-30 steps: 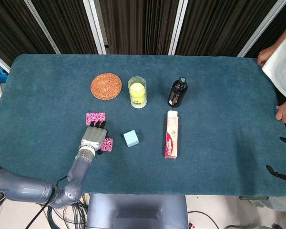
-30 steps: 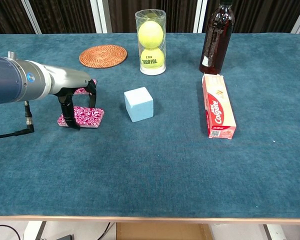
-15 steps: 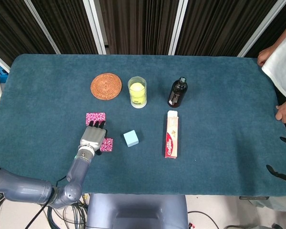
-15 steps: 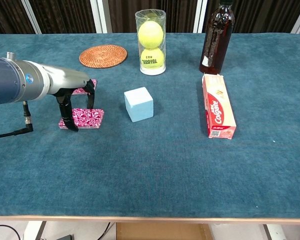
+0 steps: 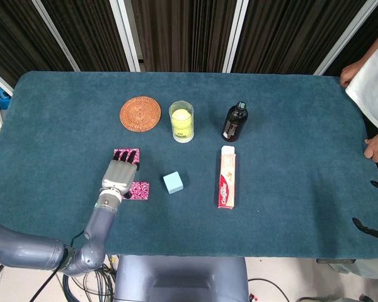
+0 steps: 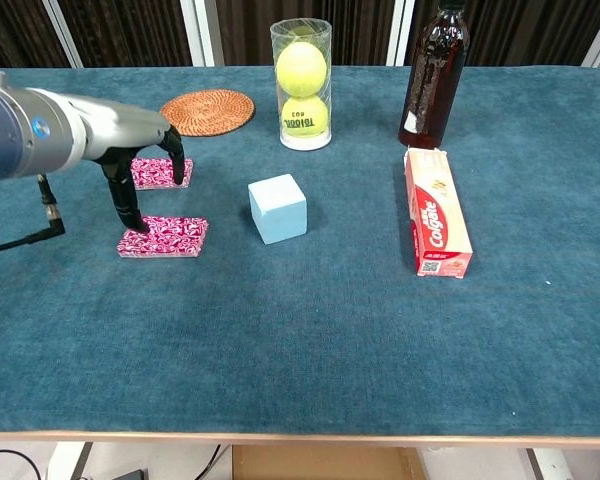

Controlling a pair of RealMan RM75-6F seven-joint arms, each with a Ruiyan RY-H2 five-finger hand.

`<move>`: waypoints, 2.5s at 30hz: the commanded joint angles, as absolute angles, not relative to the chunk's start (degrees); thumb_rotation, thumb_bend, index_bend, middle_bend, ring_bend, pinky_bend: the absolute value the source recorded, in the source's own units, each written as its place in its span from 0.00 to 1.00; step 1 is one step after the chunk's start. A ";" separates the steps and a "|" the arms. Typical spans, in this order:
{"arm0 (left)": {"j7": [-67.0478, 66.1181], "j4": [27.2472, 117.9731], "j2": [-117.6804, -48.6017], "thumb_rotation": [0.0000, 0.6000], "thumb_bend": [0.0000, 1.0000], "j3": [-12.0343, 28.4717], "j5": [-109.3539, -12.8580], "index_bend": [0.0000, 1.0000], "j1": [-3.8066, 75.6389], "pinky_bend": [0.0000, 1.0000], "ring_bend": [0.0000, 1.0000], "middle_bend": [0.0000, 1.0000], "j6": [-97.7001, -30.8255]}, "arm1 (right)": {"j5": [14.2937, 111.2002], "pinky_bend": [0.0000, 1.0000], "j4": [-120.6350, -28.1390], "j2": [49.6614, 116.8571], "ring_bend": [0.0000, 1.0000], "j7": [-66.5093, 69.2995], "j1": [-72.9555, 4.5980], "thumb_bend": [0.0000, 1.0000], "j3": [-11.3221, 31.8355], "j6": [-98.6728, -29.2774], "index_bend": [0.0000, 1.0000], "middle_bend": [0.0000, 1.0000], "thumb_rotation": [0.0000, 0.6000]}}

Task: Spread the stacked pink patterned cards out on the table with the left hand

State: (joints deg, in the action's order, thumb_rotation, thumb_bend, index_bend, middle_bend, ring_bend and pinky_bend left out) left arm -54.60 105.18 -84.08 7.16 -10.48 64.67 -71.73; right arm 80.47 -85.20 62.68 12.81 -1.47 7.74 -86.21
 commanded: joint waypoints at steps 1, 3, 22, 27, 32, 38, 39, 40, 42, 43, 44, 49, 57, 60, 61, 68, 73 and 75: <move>-53.87 106.46 -82.27 1.00 0.14 8.41 -10.16 0.36 64.22 0.00 0.00 0.08 -71.04 | 80.39 0.24 -85.29 62.68 0.13 12.72 -1.48 0.12 7.76 -86.13 0.18 0.08 1.00; -52.85 106.48 -81.03 1.00 0.14 9.26 -10.42 0.36 63.89 0.00 0.00 0.08 -69.89 | 80.36 0.24 -85.36 62.68 0.13 12.55 -1.52 0.12 7.78 -86.06 0.18 0.08 1.00; -45.00 86.77 -80.26 1.00 0.10 11.92 -10.46 0.37 63.16 0.00 0.00 0.08 -55.30 | 79.95 0.24 -85.68 63.16 0.13 10.43 -2.09 0.11 7.78 -85.06 0.18 0.08 1.00; -45.59 83.73 -82.33 1.00 0.08 11.37 -9.25 0.36 63.74 0.00 0.00 0.08 -54.23 | 79.72 0.24 -85.60 63.31 0.13 10.21 -2.19 0.12 7.81 -84.77 0.18 0.08 1.00; -45.89 81.53 -84.16 1.00 0.08 11.39 -7.17 0.37 64.31 0.00 0.00 0.08 -53.00 | 79.86 0.24 -85.55 63.23 0.13 10.27 -2.36 0.12 7.73 -84.45 0.18 0.08 1.00; -47.21 78.71 -86.14 1.00 0.08 11.14 -5.21 0.38 65.07 0.00 0.00 0.08 -53.23 | 79.72 0.24 -85.48 63.13 0.13 10.74 -2.15 0.12 7.84 -84.77 0.18 0.08 1.00; -47.37 78.37 -86.37 1.00 0.08 11.11 -5.02 0.38 65.13 0.00 0.00 0.08 -53.18 | 79.71 0.24 -85.45 63.14 0.13 10.77 -2.16 0.12 7.83 -84.72 0.18 0.08 1.00; -47.57 77.88 -86.73 1.00 0.08 11.11 -4.66 0.38 65.21 0.00 0.00 0.08 -53.09 | 79.69 0.24 -85.39 63.15 0.13 10.79 -2.20 0.12 7.83 -84.63 0.18 0.08 1.00; -47.84 76.97 -87.41 1.00 0.08 11.16 -4.18 0.38 65.36 0.00 0.00 0.08 -52.80 | 79.72 0.24 -85.36 63.15 0.13 10.78 -2.26 0.12 7.78 -84.47 0.18 0.08 1.00; -47.98 76.56 -87.69 1.00 0.08 11.20 -3.99 0.38 65.43 0.00 0.00 0.08 -52.67 | 79.74 0.24 -85.38 63.13 0.13 10.79 -2.26 0.12 7.77 -84.47 0.18 0.08 1.00; -48.11 76.19 -87.96 1.00 0.08 11.23 -3.89 0.39 65.49 0.00 0.00 0.08 -52.53 | 79.75 0.24 -85.39 63.11 0.13 10.81 -2.25 0.12 7.78 -84.51 0.18 0.08 1.00; -48.58 74.63 -88.95 1.00 0.08 11.53 -3.55 0.39 65.73 0.00 0.00 0.08 -52.26 | 79.59 0.24 -85.34 63.11 0.13 10.93 -2.18 0.12 7.84 -84.56 0.18 0.08 1.00; -49.68 73.07 -90.63 1.00 0.09 12.04 -3.25 0.41 66.35 0.00 0.00 0.08 -51.92 | 79.52 0.24 -85.28 63.06 0.13 11.11 -2.12 0.12 7.89 -84.61 0.18 0.08 1.00; -50.03 72.29 -91.06 1.00 0.09 12.18 -3.07 0.41 66.41 0.00 0.00 0.08 -51.87 | 79.50 0.24 -85.21 63.01 0.13 11.32 -2.09 0.12 7.92 -84.64 0.18 0.08 1.00; -50.09 72.17 -91.14 1.00 0.09 12.22 -3.00 0.41 66.42 0.00 0.00 0.08 -51.86 | 79.53 0.24 -85.20 63.01 0.13 11.34 -2.09 0.12 7.91 -84.65 0.18 0.08 1.00; -50.85 71.40 -91.77 1.00 0.09 12.60 -2.42 0.42 66.50 0.00 0.00 0.08 -51.92 | 79.60 0.24 -85.19 62.98 0.13 11.35 -2.13 0.12 7.84 -84.50 0.18 0.08 1.00; -51.34 71.28 -91.99 1.00 0.10 12.94 -2.21 0.43 66.55 0.00 0.00 0.09 -51.86 | 79.57 0.24 -85.21 63.02 0.13 11.17 -2.20 0.12 7.84 -84.41 0.18 0.08 1.00; -51.59 71.02 -92.06 1.00 0.11 13.14 -1.91 0.43 66.59 0.00 0.00 0.09 -51.78 | 79.55 0.24 -85.25 63.02 0.13 11.10 -2.26 0.12 7.88 -84.34 0.18 0.08 1.00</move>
